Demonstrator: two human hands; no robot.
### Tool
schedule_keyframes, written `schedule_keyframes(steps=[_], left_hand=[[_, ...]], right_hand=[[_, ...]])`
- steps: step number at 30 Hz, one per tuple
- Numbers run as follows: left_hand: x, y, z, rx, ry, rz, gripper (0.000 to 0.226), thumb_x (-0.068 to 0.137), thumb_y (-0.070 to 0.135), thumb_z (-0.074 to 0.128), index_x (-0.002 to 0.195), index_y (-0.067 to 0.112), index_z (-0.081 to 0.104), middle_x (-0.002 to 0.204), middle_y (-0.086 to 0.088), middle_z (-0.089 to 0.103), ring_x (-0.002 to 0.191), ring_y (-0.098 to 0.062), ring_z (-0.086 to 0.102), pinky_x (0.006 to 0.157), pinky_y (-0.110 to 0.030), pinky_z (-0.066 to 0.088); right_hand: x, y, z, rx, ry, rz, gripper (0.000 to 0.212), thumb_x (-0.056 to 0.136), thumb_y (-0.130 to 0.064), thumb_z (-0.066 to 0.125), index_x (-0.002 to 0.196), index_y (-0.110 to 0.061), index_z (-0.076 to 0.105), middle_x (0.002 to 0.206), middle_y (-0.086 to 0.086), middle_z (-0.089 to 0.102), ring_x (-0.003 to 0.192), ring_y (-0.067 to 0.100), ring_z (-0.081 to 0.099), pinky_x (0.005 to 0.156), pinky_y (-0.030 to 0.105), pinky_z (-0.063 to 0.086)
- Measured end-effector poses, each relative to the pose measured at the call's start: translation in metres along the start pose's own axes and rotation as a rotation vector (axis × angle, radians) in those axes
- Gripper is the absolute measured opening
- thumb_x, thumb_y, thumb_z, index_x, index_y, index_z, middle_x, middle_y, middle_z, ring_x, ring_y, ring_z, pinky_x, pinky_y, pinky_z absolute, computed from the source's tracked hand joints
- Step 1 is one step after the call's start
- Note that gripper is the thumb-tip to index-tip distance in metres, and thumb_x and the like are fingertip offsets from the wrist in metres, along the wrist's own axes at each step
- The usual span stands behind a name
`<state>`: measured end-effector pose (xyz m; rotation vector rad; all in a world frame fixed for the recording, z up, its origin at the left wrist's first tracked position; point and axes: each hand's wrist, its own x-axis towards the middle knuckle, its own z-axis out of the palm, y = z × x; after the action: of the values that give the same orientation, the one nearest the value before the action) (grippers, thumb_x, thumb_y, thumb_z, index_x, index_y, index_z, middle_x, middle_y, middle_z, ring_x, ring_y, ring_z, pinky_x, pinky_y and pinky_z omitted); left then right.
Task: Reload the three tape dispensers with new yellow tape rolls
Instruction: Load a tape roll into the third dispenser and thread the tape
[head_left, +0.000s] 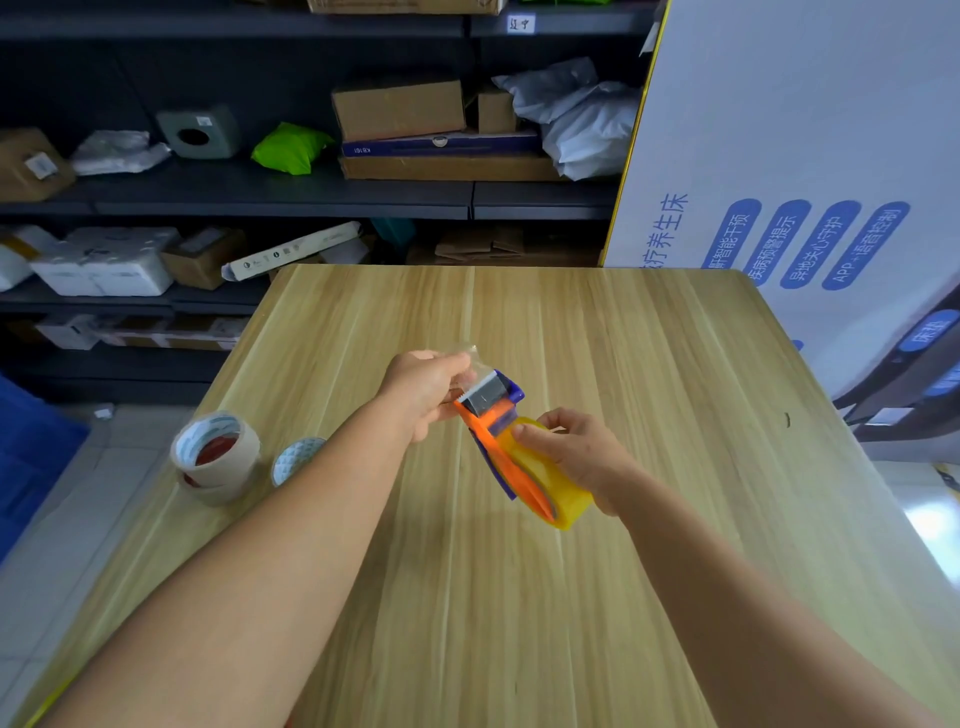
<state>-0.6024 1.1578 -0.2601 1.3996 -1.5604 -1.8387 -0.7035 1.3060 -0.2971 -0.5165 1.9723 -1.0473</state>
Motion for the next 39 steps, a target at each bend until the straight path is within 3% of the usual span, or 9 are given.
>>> schedule_keyframes(steps=[4, 9, 13, 18, 23, 27, 31, 34, 39], left_hand=[[-0.001, -0.007, 0.003, 0.048, 0.018, 0.047, 0.018, 0.092, 0.024, 0.060, 0.084, 0.007, 0.058, 0.074, -0.002, 0.060, 0.070, -0.019, 0.062, 0.078, -0.036, 0.058], [-0.003, -0.005, 0.013, 0.247, 0.081, 0.197, 0.026, 0.090, 0.028, 0.057, 0.068, 0.015, 0.059, 0.074, -0.002, 0.066, 0.077, -0.026, 0.068, 0.081, -0.046, 0.058], [-0.008, 0.004, 0.017, 0.383, 0.127, 0.323, 0.025, 0.089, 0.029, 0.054, 0.065, 0.020, 0.058, 0.077, 0.000, 0.069, 0.080, -0.026, 0.069, 0.076, -0.047, 0.059], [-0.008, 0.014, 0.022, 0.466, 0.158, 0.449, 0.024, 0.090, 0.029, 0.054, 0.071, 0.018, 0.060, 0.081, 0.001, 0.073, 0.080, -0.019, 0.068, 0.074, -0.040, 0.056], [-0.006, 0.031, 0.024, 0.352, 0.196, 0.483, 0.024, 0.090, 0.023, 0.056, 0.068, 0.013, 0.060, 0.066, 0.004, 0.069, 0.077, -0.022, 0.067, 0.078, -0.041, 0.055], [-0.007, 0.049, 0.024, 0.284, 0.183, 0.518, 0.022, 0.089, 0.019, 0.053, 0.069, 0.012, 0.061, 0.068, -0.001, 0.072, 0.073, -0.017, 0.069, 0.079, -0.041, 0.057], [-0.008, 0.061, 0.024, 0.279, 0.176, 0.582, 0.023, 0.091, 0.019, 0.053, 0.072, 0.009, 0.059, 0.071, -0.001, 0.072, 0.069, -0.006, 0.067, 0.077, -0.036, 0.056], [-0.007, 0.064, 0.023, 0.262, 0.168, 0.611, 0.024, 0.093, 0.023, 0.052, 0.071, 0.014, 0.056, 0.075, 0.001, 0.073, 0.077, -0.017, 0.070, 0.078, -0.042, 0.057], [-0.012, 0.066, 0.024, 0.184, 0.021, 0.423, 0.021, 0.100, 0.032, 0.038, 0.090, 0.019, 0.051, 0.090, -0.009, 0.073, 0.079, -0.021, 0.071, 0.065, -0.035, 0.055]], right_hand=[[-0.001, -0.002, 0.002, -0.047, -0.026, 0.009, 0.046, 0.077, -0.042, 0.074, 0.111, -0.017, 0.057, 0.097, 0.002, 0.068, 0.078, 0.016, 0.063, 0.073, 0.032, 0.051], [-0.011, -0.017, 0.018, -0.486, 0.085, -0.061, 0.083, 0.064, -0.051, 0.079, 0.130, -0.022, 0.037, 0.090, -0.006, 0.055, 0.084, 0.018, 0.058, 0.066, 0.029, 0.044], [-0.009, -0.017, 0.027, -0.651, 0.195, -0.102, 0.065, 0.071, -0.042, 0.075, 0.120, -0.019, 0.039, 0.084, -0.003, 0.055, 0.078, 0.023, 0.058, 0.061, 0.029, 0.043], [0.000, -0.015, 0.021, -0.648, 0.224, -0.100, 0.047, 0.078, -0.030, 0.065, 0.117, -0.016, 0.041, 0.088, 0.002, 0.055, 0.077, 0.026, 0.055, 0.063, 0.029, 0.043], [0.005, -0.011, 0.014, -0.589, 0.200, -0.079, 0.047, 0.075, -0.033, 0.066, 0.111, -0.017, 0.042, 0.092, 0.002, 0.059, 0.079, 0.027, 0.059, 0.064, 0.029, 0.043], [0.008, -0.014, 0.008, -0.559, 0.211, -0.095, 0.046, 0.072, -0.038, 0.068, 0.107, -0.019, 0.045, 0.094, 0.002, 0.061, 0.077, 0.024, 0.056, 0.062, 0.028, 0.041], [0.009, -0.017, 0.001, -0.491, 0.225, -0.127, 0.040, 0.072, -0.035, 0.071, 0.099, -0.021, 0.044, 0.084, -0.001, 0.059, 0.072, 0.021, 0.057, 0.055, 0.027, 0.039], [0.009, -0.019, -0.003, -0.440, 0.241, -0.149, 0.040, 0.071, -0.035, 0.072, 0.097, -0.021, 0.046, 0.073, -0.006, 0.053, 0.065, 0.015, 0.054, 0.051, 0.027, 0.041], [0.006, -0.021, -0.005, -0.370, 0.225, -0.190, 0.041, 0.071, -0.034, 0.074, 0.103, -0.018, 0.054, 0.075, -0.006, 0.056, 0.064, 0.013, 0.055, 0.051, 0.025, 0.042]])
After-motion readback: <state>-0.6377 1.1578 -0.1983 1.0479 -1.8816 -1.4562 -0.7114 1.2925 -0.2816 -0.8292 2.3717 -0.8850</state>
